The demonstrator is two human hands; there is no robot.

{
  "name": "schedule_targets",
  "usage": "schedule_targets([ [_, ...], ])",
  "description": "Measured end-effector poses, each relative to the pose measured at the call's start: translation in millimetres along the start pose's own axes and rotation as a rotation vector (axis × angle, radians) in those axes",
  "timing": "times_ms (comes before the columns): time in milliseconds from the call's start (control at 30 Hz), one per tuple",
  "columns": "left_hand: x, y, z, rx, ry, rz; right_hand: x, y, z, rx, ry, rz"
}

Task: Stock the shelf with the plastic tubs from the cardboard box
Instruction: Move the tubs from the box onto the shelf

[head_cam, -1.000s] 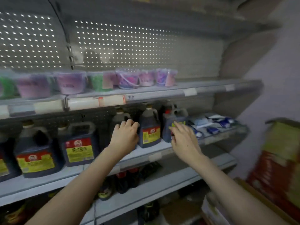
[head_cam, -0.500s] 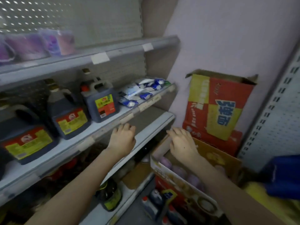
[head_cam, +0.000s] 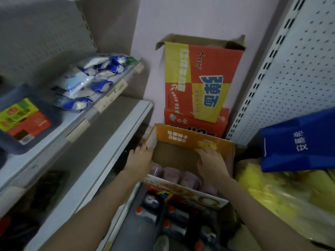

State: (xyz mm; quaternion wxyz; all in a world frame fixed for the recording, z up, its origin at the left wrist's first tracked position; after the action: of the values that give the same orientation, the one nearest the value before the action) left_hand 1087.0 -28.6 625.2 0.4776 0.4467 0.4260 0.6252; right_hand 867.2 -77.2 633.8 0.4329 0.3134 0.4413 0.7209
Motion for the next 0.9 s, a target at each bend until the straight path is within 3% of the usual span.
schedule_targets([
  [167,-46,-57,8,0.169,-0.061,0.065,-32,-61,-13,-0.113,-0.182,0.101],
  [433,-108,-150,8,0.205,-0.077,0.245,-77,-183,-19,-0.297,-0.45,0.294],
  [700,-152,-245,-5,0.415,0.091,0.567,-111,-266,-42,-0.413,-0.687,0.428],
  [900,-159,-287,-16,0.537,0.173,0.665,-128,-305,-57,-0.392,-0.754,0.444],
])
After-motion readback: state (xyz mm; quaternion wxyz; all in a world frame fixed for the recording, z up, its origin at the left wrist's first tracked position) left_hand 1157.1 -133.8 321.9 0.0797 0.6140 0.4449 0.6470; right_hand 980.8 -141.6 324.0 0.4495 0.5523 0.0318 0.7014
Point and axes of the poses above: each hand's wrist, its own x-axis away from the middle knuckle, its own y-axis out of the back of the hand, z = x × y, the point moved 5 cm from there along -x, towards the middle knuckle, and after that the axes turned 8 degrees about -x, right-handed, at the moved point
